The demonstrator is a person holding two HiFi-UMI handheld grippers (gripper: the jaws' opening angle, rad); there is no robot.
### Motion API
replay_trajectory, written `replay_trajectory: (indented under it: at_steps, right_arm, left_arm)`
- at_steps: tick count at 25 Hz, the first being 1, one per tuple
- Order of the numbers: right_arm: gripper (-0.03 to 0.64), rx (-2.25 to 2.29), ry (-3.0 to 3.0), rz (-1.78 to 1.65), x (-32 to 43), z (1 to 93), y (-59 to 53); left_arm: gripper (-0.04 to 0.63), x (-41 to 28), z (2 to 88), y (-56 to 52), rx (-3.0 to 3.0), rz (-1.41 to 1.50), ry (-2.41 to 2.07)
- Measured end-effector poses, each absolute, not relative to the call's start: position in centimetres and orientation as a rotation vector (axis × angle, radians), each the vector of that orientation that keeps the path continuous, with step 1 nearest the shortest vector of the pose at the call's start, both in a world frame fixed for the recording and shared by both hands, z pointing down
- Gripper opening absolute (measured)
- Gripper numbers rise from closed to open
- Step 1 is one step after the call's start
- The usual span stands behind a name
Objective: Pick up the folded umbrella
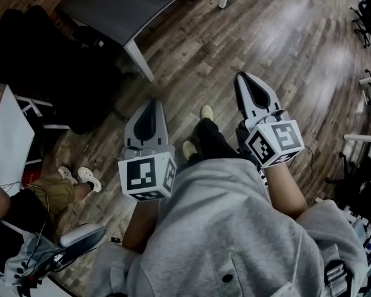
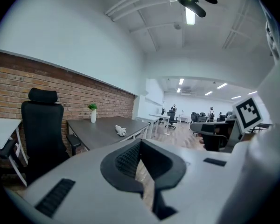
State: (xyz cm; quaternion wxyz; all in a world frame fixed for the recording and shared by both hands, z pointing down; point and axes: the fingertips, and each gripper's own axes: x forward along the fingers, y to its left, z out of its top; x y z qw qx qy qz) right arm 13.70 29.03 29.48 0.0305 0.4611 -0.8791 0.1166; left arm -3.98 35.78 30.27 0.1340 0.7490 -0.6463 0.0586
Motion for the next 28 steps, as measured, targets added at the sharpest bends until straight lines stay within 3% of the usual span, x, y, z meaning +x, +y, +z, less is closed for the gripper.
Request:
replay_trajectory:
  at_steps: [14, 28]
  right_arm:
    - [0.024, 1.338, -2.745, 0.262, 10.7, 29.9, 24.1]
    - [0.025, 1.334, -2.746, 0.251, 11.1, 29.9, 12.9]
  left_arm:
    - [0.015, -6.5, 30.4, 30.9, 2.142, 0.127, -1.929]
    - [0.014, -6.5, 30.0, 19.3, 2.121, 0.161, -1.927]
